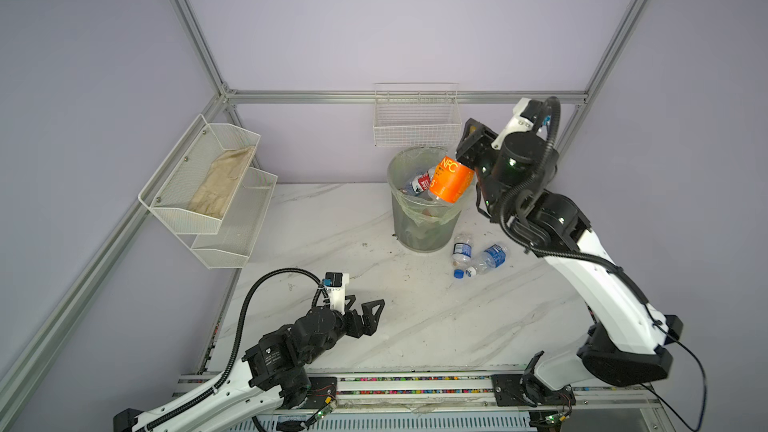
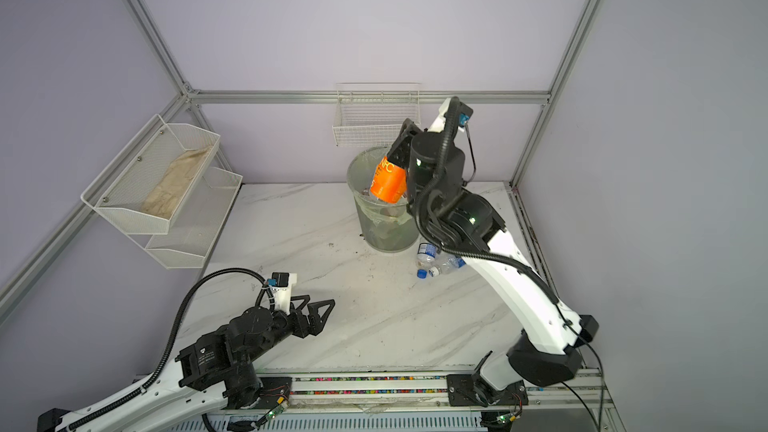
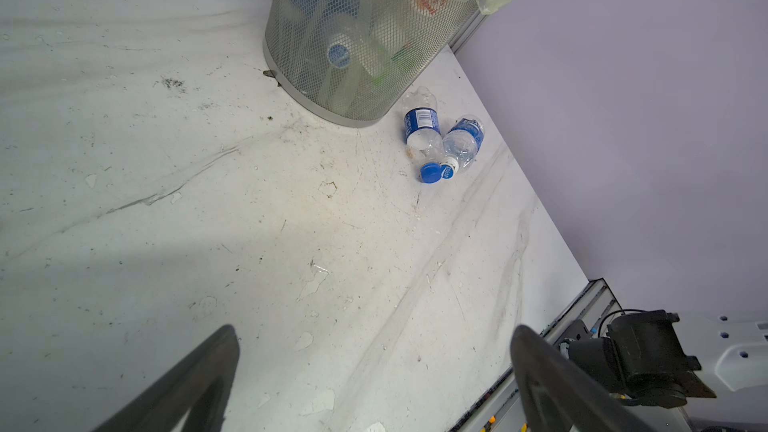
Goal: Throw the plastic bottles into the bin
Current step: 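Lift the NFC bottle with the right gripper and carry it over the bin, then open the right gripper to drop the NFC bottle into the bin, then move the right gripper down to the blue Pocari Sweat bottle beside the bin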
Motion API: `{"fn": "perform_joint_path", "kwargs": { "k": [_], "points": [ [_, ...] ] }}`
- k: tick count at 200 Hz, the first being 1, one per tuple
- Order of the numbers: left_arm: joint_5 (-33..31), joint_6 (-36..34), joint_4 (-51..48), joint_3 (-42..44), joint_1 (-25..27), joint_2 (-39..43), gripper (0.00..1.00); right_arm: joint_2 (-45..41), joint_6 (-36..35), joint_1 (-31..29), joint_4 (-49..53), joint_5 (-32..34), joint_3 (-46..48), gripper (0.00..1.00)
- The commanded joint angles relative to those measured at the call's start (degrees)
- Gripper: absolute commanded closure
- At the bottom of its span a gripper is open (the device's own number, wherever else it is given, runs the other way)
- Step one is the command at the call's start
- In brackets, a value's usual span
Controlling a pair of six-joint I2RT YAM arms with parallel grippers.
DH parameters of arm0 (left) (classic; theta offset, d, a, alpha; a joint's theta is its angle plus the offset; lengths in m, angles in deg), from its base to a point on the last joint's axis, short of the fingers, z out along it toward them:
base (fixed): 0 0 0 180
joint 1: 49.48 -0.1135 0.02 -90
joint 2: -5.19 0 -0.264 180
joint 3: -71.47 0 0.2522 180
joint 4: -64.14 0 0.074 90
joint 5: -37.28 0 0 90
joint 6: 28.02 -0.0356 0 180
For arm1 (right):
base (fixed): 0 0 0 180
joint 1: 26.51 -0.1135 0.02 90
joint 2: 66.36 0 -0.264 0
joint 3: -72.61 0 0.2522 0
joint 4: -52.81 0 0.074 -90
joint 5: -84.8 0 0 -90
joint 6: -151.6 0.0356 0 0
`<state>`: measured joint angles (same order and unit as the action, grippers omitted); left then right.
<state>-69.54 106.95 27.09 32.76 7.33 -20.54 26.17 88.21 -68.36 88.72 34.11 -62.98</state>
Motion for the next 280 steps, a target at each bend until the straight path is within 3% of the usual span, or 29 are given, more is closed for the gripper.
{"fn": "perform_joint_path", "kwargs": {
  "k": [1, 12, 16, 31, 41, 85, 159, 213, 237, 280],
  "points": [
    [-0.3, 0.5, -0.4, -1.3, 0.4, 0.3, 0.00, 12.2, -1.9, 6.7, 3.5, -12.7, -7.4, 0.64],
    [-0.2, 0.3, -0.8, -1.8, 0.5, 0.5, 0.00, 18.6, -3.4, 8.1, 4.5, -21.1, -10.7, 0.08],
    [-0.3, 0.3, -1.1, -2.0, 0.5, 0.6, 0.00, 20.9, -3.8, 8.3, 6.0, -23.1, -12.8, 0.03],
    [-0.8, -0.1, -2.4, -2.7, 0.6, 1.3, 0.00, 27.8, -3.8, 8.0, 15.5, -22.6, -22.5, 0.02],
    [-1.3, -0.5, -3.3, -3.0, 0.7, 1.9, 0.00, 28.2, -2.6, 7.6, 17.3, -21.7, -23.2, 0.03],
    [-3.0, -2.2, -3.7, -2.1, 0.7, 1.7, 0.00, 5.4, -3.6, 7.2, -8.6, -23.0, 12.7, 0.03],
    [-1.6, -3.8, 0.4, -2.7, 0.7, -6.7, 0.00, -11.2, -3.2, 7.3, -10.7, -21.9, 29.9, 0.03],
    [-0.7, -5.0, 2.2, -3.8, 0.7, -10.5, 0.00, -25.4, 2.8, 7.3, -7.5, -16.2, 43.8, 0.03],
    [0.0, -5.1, 3.7, -4.3, 0.7, -12.5, 0.00, -30.7, 10.4, 7.4, -1.0, -10.1, 49.2, 0.03],
    [1.6, -5.0, 5.7, -5.0, 0.8, -15.4, 0.00, -35.2, 19.8, 8.6, 9.8, -6.7, 57.5, 0.03]
  ]
}}
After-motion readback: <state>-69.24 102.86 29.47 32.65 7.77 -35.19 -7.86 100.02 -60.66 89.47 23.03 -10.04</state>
